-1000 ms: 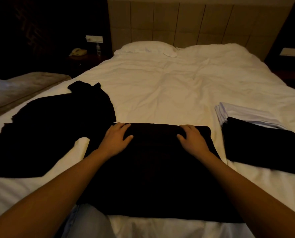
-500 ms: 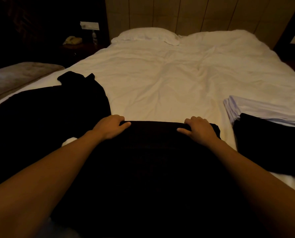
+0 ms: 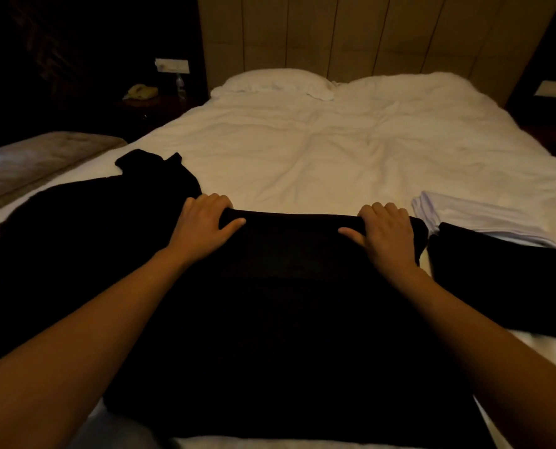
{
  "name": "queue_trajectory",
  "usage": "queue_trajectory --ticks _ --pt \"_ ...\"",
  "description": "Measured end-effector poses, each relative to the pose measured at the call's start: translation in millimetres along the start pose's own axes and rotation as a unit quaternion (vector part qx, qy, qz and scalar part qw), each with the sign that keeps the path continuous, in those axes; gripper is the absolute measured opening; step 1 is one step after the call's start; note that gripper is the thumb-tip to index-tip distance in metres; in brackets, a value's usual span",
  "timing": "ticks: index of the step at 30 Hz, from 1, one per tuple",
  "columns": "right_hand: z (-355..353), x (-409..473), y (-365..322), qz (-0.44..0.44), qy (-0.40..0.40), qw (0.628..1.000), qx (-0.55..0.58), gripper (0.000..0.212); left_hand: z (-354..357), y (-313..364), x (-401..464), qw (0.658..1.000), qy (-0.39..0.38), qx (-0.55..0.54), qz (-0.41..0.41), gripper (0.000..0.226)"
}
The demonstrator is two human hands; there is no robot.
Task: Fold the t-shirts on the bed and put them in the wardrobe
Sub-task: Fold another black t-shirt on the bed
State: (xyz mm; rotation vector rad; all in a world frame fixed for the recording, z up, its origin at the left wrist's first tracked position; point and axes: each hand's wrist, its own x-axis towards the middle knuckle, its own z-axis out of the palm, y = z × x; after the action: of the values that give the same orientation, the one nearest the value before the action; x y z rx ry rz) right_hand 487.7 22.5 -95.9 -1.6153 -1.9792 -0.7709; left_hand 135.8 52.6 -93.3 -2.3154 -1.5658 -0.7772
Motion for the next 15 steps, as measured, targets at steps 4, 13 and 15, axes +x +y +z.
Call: queue_trajectory --ticks 4,13,15 --pt "-23 -13 -5 0.006 0.054 0.998 -0.004 0.055 -27 11 -18 0.998 0.06 0.005 0.02 0.053" --pt "-80 -73 -18 0.006 0.069 0.997 0.045 0.048 -62 39 -89 0.993 0.117 0.003 0.032 0.06" --pt "-90 -90 -23 0.004 0.063 0.996 0.058 0.046 -68 44 -110 0.993 0.111 -0.011 0.03 0.065"
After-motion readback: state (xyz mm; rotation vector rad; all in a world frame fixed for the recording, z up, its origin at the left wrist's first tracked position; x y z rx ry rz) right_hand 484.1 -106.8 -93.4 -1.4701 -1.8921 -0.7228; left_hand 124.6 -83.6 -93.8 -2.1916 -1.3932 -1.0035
